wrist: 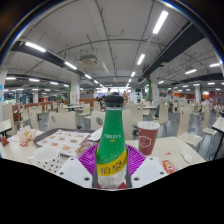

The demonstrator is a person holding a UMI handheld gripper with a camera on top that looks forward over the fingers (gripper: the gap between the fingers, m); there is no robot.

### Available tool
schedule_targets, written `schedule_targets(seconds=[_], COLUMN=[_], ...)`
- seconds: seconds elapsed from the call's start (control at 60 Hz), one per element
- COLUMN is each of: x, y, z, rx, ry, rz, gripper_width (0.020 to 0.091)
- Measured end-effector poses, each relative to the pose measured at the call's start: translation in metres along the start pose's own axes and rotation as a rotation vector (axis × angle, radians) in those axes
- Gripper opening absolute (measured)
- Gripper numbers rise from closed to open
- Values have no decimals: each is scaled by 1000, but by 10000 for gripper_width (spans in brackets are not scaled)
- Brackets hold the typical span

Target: Pour water

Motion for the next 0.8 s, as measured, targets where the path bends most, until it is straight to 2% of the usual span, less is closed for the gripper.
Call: schedule_targets(seconds=[0.05, 0.083, 0.167, 0.333, 0.45, 0.467, 0.5, 0.533, 0.55, 0.583, 0.633, 0.8], x=[-3, -7, -7, -8, -13, -14, -19, -25, -29, -38, -55, -147], y=[-2, -4, 5, 2, 5, 6, 10, 15, 17, 16, 19, 42], z=[-5, 0, -7, -8, -6, -5, -4, -2, -1, 1, 5, 18], rx=[5, -4, -41, -73, -82, -89, -108, -127, -135, -140, -137, -40], ry=[16, -9, -3, -12, 27, 37, 53, 64, 68, 72, 74, 77], rz=[22, 32, 45, 27, 4, -1, -3, -2, -6, -14, -34, -64], gripper_width=[381, 380, 379, 384, 526, 566, 679, 857, 866, 828, 855, 855])
Point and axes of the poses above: the point between the fingertips, and its own axes, seen from behind it with the camera up: y to the left, z up, x forward, the way the camera looks, the point moved 9 cm from there along -x, backward, against the way the camera looks, and after that the axes turned 5 degrees about z, right-handed, at the moved point
